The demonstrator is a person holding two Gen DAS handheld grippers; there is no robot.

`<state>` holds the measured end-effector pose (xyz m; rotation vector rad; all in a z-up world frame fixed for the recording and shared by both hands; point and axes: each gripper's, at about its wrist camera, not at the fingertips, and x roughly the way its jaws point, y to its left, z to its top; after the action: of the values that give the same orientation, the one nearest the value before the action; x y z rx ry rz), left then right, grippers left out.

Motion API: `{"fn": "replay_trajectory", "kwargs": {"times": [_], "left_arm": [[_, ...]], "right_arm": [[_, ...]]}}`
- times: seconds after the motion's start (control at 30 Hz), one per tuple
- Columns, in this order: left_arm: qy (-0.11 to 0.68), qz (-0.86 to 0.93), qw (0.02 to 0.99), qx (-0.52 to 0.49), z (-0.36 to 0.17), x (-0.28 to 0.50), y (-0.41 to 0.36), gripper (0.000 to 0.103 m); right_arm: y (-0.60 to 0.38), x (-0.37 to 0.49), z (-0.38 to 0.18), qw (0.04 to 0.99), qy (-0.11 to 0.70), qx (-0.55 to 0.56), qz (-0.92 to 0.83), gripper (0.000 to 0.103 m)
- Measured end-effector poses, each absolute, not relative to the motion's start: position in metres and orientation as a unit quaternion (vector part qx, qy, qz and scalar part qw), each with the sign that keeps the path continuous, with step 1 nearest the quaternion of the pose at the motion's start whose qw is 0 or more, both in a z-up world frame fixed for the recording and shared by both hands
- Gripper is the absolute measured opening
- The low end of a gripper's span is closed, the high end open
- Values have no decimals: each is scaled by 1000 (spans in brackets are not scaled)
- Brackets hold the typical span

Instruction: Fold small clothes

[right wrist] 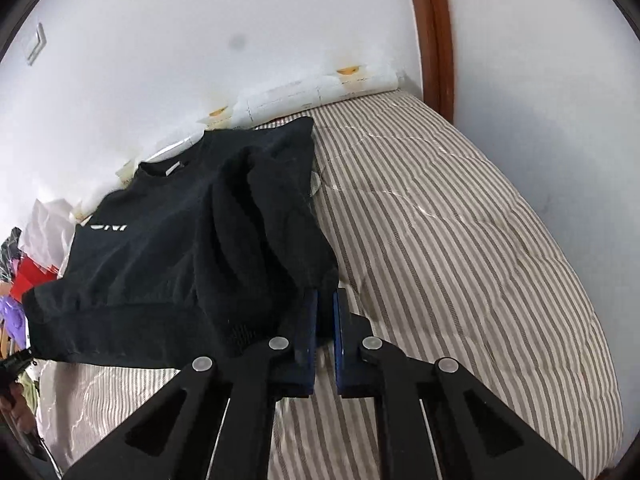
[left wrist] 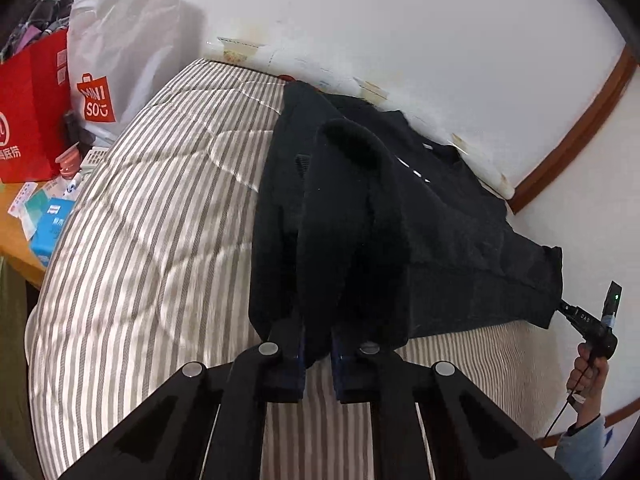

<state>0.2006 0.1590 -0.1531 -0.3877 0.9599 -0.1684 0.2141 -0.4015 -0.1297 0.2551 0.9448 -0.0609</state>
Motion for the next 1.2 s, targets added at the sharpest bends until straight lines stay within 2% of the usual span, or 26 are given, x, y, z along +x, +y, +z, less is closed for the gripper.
{"fn": "replay_trajectory", "kwargs": {"times": [0.53,0.93,1.2], "left_arm": [[458,-76,869,-170,-148,131,159,9],[463,-64,870,-159,-150,118,155,10],[463,-53,872,-151,-142,110,155,15]], "right_arm": [[-392,137,-120,887,450,94,-24,6],[-386,126,-120,889,451,74,-35,7],[-382,117,-110,889,451,56,-43,15]]}}
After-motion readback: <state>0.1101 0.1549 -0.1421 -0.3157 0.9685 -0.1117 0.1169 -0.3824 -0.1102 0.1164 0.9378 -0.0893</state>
